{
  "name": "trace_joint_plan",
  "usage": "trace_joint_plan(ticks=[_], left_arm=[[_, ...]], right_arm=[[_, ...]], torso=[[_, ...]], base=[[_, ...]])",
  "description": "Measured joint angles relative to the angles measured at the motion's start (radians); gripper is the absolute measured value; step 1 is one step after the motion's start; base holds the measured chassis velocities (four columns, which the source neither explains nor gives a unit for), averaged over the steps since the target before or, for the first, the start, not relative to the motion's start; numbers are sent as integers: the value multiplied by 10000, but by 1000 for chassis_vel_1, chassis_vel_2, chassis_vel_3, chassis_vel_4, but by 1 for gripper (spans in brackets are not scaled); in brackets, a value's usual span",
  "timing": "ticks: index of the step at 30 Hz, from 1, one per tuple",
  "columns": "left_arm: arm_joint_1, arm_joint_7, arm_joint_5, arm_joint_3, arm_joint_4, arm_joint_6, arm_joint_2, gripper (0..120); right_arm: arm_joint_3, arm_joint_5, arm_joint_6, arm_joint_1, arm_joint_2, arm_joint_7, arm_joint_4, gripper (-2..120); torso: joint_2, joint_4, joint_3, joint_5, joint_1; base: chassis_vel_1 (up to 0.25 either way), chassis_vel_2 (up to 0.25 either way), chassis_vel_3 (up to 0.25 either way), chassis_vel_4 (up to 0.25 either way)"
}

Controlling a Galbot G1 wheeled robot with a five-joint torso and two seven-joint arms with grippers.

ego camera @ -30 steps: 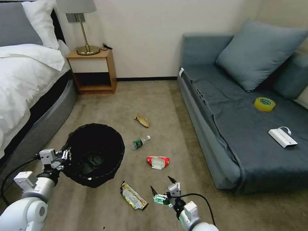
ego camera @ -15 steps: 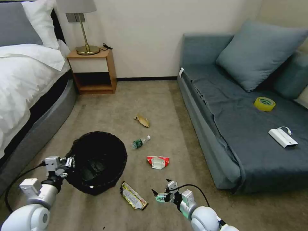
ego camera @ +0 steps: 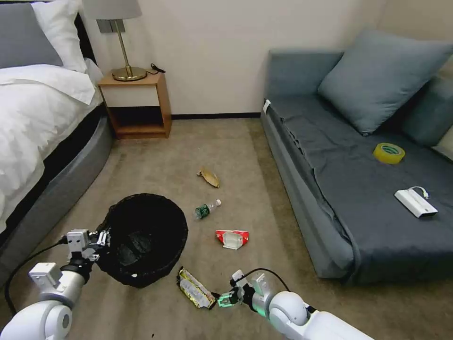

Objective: Pick up the trash bin, then pick up the garbage on the floor and place it into the trash bin.

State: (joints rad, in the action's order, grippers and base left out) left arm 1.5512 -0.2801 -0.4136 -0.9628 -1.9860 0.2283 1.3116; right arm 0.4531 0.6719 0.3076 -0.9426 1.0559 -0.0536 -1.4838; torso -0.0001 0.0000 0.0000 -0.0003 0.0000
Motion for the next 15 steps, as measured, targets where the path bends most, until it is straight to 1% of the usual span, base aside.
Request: trace_joint_plan(ticks=[1,5,6,7,8,9,12,14,15], left_arm=[[34,-49,2,-59,67,-20,-18,7],[34,-49,2,-59,67,-20,-18,7],[123,-125,-21,-180,155,-87,-71,7],[123,-125,-21,-180,155,-87,-71,7],[209,-188,-116,-271,156,-128,-134,7],[209,-188,-116,-271,156,-128,-134,7],[365,-350,-275,-457,162,-189,-266,7],[387,-387,-306,-499,171,-208,-289,7],[457,-523,-405,-637,227,-272,-345,7]], right_arm=[[120,6,0,54,140,-36,128,100],[120,6,0,54,140,-36,128,100],[393,-145,-83,145,630,-128,561,100],[393,-145,-83,145,630,-128,561,100],[491,-368,-221,187,1118,-229,917,100],[491,-368,-221,187,1118,-229,917,100],[515,-787,-462,222,1715,-377,1386,100],[514,-900,-525,224,1815,-401,1494,100],[489,-1177,-700,222,2034,-487,1783,100]], torso=[[0,0,0,1,0],[0,0,0,1,0],[0,-1,0,-1,0],[0,-1,0,-1,0],[0,0,1,3,0],[0,0,1,3,0],[0,1,0,2,0],[0,1,0,2,0],[0,1,0,1,0]], base=[[0,0,0,0],[0,0,0,0],[0,0,0,0],[0,0,0,0],[0,0,0,0],[0,0,0,0],[0,0,0,0],[0,0,0,0],[0,0,0,0]])
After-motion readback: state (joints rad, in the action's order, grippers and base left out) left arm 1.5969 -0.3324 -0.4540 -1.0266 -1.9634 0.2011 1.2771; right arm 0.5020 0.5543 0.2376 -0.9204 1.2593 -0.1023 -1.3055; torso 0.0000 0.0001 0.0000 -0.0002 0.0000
